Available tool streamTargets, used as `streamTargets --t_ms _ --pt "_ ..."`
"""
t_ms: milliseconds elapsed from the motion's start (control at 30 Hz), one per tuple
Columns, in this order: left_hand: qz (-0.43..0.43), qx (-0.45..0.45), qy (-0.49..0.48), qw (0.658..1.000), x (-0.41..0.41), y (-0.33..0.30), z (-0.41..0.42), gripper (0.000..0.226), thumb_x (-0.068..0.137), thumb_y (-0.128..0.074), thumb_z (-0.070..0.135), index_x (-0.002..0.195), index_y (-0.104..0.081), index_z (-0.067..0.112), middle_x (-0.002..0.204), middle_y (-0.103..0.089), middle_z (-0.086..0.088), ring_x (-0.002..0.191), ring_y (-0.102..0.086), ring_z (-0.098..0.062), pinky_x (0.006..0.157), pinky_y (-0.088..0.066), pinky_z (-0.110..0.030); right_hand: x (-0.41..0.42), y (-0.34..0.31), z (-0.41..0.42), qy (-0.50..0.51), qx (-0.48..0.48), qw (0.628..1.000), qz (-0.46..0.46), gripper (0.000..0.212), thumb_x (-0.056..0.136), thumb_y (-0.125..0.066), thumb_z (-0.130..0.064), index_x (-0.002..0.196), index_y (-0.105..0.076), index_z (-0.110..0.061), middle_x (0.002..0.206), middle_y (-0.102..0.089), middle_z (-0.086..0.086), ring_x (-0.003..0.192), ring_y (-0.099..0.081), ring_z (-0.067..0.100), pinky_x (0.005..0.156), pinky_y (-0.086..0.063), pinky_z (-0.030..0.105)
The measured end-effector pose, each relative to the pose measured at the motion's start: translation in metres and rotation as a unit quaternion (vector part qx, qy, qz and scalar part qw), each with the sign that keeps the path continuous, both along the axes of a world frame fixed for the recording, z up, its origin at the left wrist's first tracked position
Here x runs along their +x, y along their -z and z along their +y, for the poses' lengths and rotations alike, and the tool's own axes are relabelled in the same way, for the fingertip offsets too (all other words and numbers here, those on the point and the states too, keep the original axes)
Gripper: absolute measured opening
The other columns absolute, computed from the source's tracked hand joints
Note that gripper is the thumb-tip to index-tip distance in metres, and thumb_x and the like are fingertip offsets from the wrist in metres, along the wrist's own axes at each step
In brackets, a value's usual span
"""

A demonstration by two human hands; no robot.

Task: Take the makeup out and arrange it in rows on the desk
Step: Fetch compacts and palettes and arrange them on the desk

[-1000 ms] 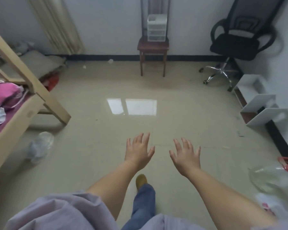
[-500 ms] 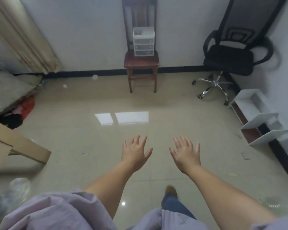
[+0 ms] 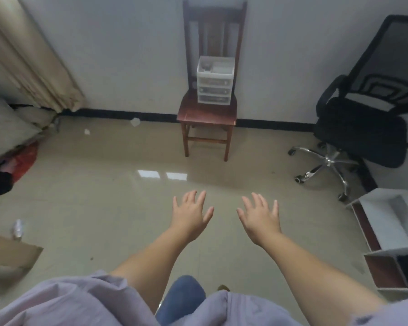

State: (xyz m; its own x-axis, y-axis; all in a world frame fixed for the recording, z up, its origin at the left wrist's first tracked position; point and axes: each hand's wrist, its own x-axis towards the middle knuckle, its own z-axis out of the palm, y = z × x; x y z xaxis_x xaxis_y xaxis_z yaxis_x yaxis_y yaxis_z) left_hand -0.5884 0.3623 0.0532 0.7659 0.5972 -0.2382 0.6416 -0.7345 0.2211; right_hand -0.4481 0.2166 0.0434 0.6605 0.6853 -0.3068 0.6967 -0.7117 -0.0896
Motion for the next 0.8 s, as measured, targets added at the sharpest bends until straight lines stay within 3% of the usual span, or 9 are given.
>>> streamTargets --t_ms 200,533,800 --pt "0.024 -0.005 -0.009 1.0 0.095 0.009 0.086 0.06 0.096 -0.025 0.053 0.148 -0.016 0.024 0.154 -0.021 -0.003 0.143 -0.015 -0.018 0.116 -0.006 -0.05 0.094 0.011 0.088 -0.015 0.002 1.0 0.018 0.054 0.099 -0.016 -0.049 0.148 -0.018 -0.028 0.158 -0.011 0.003 0.146 -0.004 0.017 0.114 0.004 0.053" --pt "0.011 0.043 0.022 0.999 0.277 0.0 0.321 0.06 0.094 -0.027 0.054 0.146 -0.02 0.024 0.149 -0.029 -0.001 0.139 -0.023 -0.018 0.114 -0.012 -0.049 0.283 0.005 0.287 0.063 0.029 0.998 0.01 0.052 0.099 -0.017 -0.048 0.148 -0.019 -0.029 0.158 -0.013 0.0 0.145 -0.008 0.015 0.115 0.0 0.051" --pt "0.003 0.032 0.038 0.999 0.416 -0.001 0.447 0.06 0.095 -0.032 0.051 0.147 -0.018 0.024 0.15 -0.028 0.0 0.139 -0.023 -0.016 0.115 -0.012 -0.045 0.422 0.004 0.411 0.053 0.01 0.998 0.015 0.052 0.1 -0.017 -0.047 0.148 -0.017 -0.029 0.158 -0.013 0.0 0.145 -0.008 0.015 0.115 -0.003 0.05"
